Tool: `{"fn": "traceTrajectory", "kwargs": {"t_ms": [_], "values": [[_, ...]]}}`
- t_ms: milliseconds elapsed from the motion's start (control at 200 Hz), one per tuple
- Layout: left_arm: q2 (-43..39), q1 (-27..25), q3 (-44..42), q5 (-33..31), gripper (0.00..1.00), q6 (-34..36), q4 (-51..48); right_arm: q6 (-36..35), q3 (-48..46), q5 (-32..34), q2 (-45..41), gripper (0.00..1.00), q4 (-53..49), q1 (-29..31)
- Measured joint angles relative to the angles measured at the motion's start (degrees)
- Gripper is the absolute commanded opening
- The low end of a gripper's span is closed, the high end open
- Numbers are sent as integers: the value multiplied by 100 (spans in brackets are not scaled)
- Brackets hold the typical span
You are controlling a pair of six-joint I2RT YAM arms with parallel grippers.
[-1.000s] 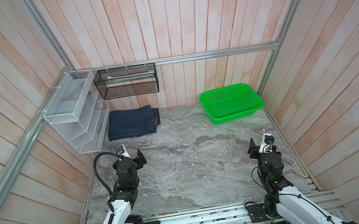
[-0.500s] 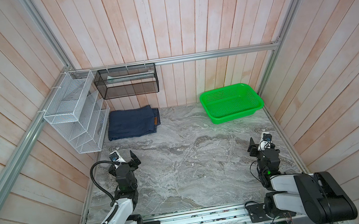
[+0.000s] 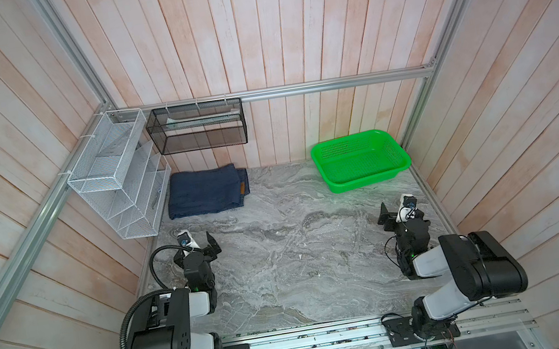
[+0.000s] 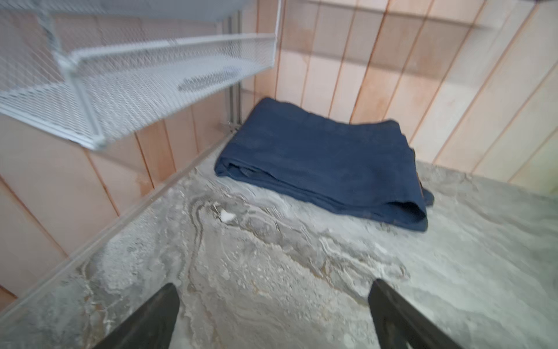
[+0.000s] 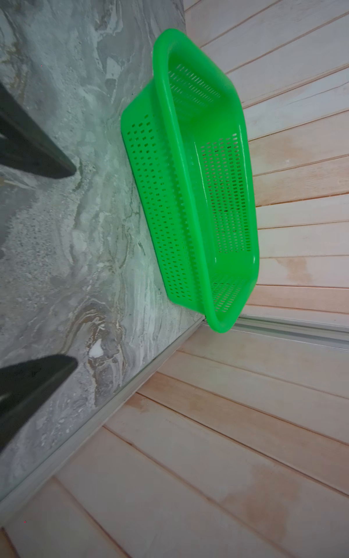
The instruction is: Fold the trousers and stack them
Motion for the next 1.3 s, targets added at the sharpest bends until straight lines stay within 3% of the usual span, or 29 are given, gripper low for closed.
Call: {"fn": "traceTrajectory", "kwargs": {"t_ms": [95, 410, 1300], "values": [[396, -7, 81, 337, 99, 162, 367, -2, 46, -4, -2, 98, -109, -7], [459, -26, 424, 826, 100, 396, 284, -28, 46, -94, -2, 98, -315, -7], [459, -52, 424, 844, 100, 476, 260, -66, 44, -109, -2, 98, -365, -7]]}}
